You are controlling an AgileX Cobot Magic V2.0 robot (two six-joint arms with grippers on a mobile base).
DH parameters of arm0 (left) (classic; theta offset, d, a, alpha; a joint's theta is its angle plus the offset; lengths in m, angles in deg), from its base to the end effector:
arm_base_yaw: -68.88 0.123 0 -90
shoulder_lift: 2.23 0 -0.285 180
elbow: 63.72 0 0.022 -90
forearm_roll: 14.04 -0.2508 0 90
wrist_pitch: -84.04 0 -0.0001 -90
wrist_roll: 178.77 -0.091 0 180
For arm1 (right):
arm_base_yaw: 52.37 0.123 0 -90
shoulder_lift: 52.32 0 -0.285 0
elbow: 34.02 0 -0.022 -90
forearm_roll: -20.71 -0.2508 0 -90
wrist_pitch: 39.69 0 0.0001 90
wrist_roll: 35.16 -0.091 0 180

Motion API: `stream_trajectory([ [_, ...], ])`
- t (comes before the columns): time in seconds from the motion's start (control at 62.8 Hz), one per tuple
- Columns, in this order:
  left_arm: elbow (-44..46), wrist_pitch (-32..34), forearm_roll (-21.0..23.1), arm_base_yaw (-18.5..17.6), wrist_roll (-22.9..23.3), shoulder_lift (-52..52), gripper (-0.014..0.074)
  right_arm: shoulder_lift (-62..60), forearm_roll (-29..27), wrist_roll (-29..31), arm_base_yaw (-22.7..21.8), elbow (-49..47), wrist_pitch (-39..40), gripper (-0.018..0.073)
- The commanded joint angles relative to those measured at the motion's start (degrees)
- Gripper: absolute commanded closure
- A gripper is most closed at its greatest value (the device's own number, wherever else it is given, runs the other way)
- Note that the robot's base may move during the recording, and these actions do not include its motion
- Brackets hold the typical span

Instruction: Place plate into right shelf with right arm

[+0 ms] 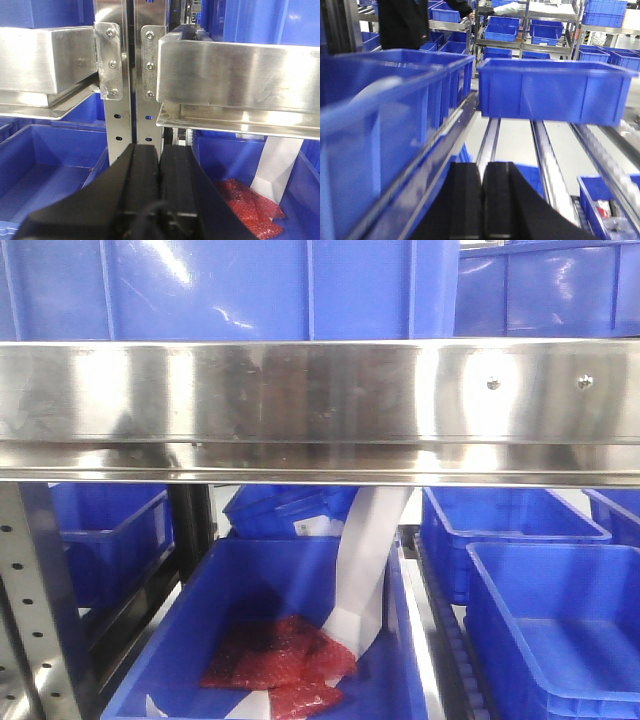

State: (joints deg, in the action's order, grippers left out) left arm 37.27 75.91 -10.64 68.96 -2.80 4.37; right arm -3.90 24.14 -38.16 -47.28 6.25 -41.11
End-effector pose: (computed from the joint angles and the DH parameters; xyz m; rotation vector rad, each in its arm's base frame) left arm 0.0561 -0.0007 0.1909 0.0148 1.6358 0.0031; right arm 0.1515 0.0134 0.3636 -0.0746 1.5712 0.0627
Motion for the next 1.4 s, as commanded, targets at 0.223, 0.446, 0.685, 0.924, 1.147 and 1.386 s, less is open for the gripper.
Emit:
stream_trajectory([
  [0.223,-0.5,5.2,0.2,-0.4,-0.2,0.0,0.0643,-24.1,3.1,-0.1,-0.2,15.6,1.0,0.0507],
  [0.446,-0.5,5.2,0.2,-0.4,-0.2,0.0,0.0643,-33.9,3.1,-0.1,-0.2,19.5,-2.8,0.0507],
  [0.685,-0.5,5.2,0.2,-0.4,-0.2,0.0,0.0643,-34.2,3.1,-0.1,-0.2,19.8,-2.9,0.0507],
  [0.924,-0.5,5.2,0.2,-0.4,-0.2,0.0,0.0643,-34.2,3.1,-0.1,-0.2,20.0,-2.9,0.0507],
  [1.147,-0.5,5.2,0.2,-0.4,-0.2,0.0,0.0643,-34.3,-1.4,-0.1,-0.2,24.6,-0.5,0.0507],
  [1.386,-0.5,5.2,0.2,-0.4,-0.2,0.0,0.0643,-38.3,-3.4,-0.1,-0.2,33.7,3.7,0.0507],
])
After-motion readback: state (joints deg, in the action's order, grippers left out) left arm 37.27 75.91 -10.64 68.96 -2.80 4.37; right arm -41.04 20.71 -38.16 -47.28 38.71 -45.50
